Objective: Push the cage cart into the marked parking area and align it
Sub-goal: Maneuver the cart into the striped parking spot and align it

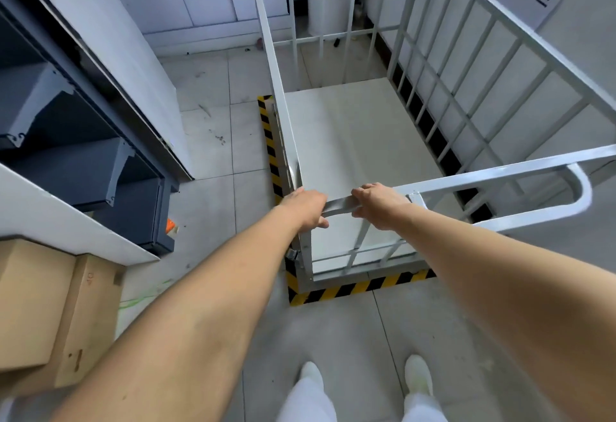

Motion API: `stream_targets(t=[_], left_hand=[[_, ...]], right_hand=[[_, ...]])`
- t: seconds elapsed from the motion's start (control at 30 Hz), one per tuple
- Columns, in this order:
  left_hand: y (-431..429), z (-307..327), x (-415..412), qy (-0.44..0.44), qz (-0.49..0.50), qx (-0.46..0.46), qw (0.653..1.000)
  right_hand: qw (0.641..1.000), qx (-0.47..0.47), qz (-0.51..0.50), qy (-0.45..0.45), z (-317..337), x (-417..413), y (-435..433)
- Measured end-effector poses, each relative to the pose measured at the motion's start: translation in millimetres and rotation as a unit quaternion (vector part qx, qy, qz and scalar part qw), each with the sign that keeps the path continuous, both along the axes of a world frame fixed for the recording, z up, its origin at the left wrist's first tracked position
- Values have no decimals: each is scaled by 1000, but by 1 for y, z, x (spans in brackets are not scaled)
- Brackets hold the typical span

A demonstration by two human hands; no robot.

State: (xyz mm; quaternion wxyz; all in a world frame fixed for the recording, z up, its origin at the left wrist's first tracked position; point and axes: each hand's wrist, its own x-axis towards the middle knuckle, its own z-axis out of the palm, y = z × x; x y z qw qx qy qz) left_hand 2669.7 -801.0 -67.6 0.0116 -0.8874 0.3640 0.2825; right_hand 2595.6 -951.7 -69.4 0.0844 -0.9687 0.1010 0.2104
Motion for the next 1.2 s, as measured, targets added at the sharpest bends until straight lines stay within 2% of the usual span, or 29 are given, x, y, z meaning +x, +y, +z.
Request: stream_targets(t=[0.23,0.63,1.07,1.2], left_hand=[[-1,-6,6,-41,-6,2,999],[-3,-6,11,-79,-36,7,996],[0,-5,27,-57,-8,26,998],[-2,-6,23,-66,-9,36,997]], right_hand=[[998,-48,-32,8,1,10,11],[997,-45,-59,-4,4,15,20],[998,8,-51,-18,3,26,18],[999,17,-22,-30,-2,20,10]])
